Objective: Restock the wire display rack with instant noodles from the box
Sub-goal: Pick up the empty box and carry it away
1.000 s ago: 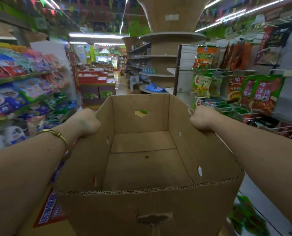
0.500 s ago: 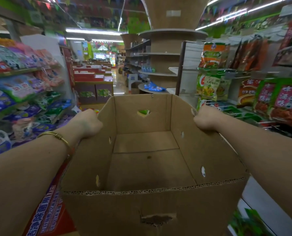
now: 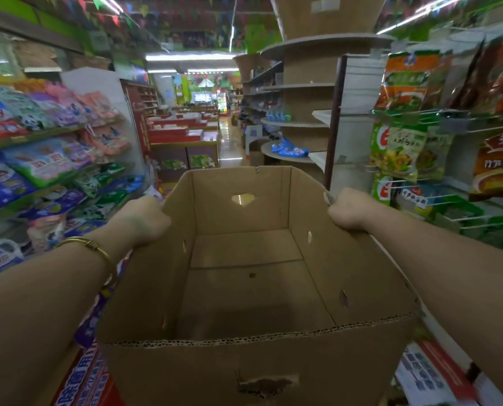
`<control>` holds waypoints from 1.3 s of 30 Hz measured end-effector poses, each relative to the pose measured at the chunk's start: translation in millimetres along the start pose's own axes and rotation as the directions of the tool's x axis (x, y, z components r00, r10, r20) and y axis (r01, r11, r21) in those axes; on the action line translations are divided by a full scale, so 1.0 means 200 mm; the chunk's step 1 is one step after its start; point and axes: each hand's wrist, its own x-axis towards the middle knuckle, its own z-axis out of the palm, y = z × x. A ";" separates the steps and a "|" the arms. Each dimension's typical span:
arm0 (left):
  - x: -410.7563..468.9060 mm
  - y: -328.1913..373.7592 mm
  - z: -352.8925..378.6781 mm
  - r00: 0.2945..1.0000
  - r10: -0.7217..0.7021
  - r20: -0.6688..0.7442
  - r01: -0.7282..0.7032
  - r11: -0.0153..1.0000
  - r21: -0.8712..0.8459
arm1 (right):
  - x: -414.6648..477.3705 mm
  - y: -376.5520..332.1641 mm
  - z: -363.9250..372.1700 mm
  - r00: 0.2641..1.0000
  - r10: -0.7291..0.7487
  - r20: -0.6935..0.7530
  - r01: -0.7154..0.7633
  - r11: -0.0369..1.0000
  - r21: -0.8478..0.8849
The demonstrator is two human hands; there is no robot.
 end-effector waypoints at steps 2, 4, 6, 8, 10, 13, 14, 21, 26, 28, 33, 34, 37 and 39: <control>0.11 0.07 0.03 1.000 -0.006 -0.009 0.006 1.000 0.011 | 0.16 0.04 0.00 1.000 -0.001 -0.005 0.001 1.000 0.018; 0.20 0.12 0.06 1.000 -0.018 -0.020 0.018 1.000 0.018 | 0.29 0.06 0.00 1.000 0.000 -0.010 0.000 1.000 0.030; 0.28 0.17 0.09 0.999 -0.035 -0.027 0.035 0.999 0.022 | 0.40 0.08 0.00 1.000 -0.009 -0.011 0.009 1.000 0.018; 0.36 0.20 0.11 0.998 -0.045 -0.035 0.046 0.999 0.023 | 0.50 0.09 0.00 1.000 -0.019 -0.015 0.020 1.000 0.004; 0.43 0.22 0.12 0.998 -0.058 -0.034 0.058 0.998 0.025 | 0.60 0.09 0.01 1.000 -0.029 -0.009 0.029 0.999 -0.017; 0.55 0.23 0.14 0.997 -0.068 -0.042 0.069 0.997 0.027 | 0.74 0.07 0.04 0.999 -0.046 -0.006 0.046 0.999 -0.022; 0.58 0.23 0.15 0.997 -0.067 -0.046 0.068 0.997 0.025 | 0.79 0.06 0.05 0.999 -0.047 -0.003 0.047 0.999 -0.013; 0.99 0.18 0.20 0.995 -0.082 -0.049 0.082 0.997 0.014 | 1.15 -0.05 0.18 0.999 -0.034 0.013 0.034 0.999 0.006; 1.43 0.11 0.27 0.999 -0.029 -0.046 0.031 0.999 0.024 | 1.50 -0.18 0.30 0.999 -0.033 0.029 0.032 0.999 0.019; 1.64 0.10 0.29 0.998 -0.034 -0.048 0.034 0.999 -0.002 | 1.66 -0.24 0.33 0.999 -0.018 0.027 0.018 1.000 0.023; 2.08 0.07 0.32 0.997 -0.033 -0.064 0.029 0.998 -0.057 | 2.01 -0.37 0.38 0.999 0.025 0.028 -0.025 1.000 0.004; 2.15 0.07 0.33 0.998 -0.024 -0.066 0.021 0.998 -0.052 | 2.07 -0.39 0.39 0.999 0.034 0.029 -0.034 0.999 -0.006; 2.33 0.08 0.33 0.997 -0.004 -0.071 0.003 1.000 -0.006 | 2.23 -0.46 0.41 0.998 0.056 0.029 -0.056 0.998 -0.023; 2.44 0.08 0.34 0.997 0.016 -0.076 -0.016 1.000 0.004 | 2.32 -0.49 0.43 0.998 0.061 0.016 -0.061 0.998 -0.028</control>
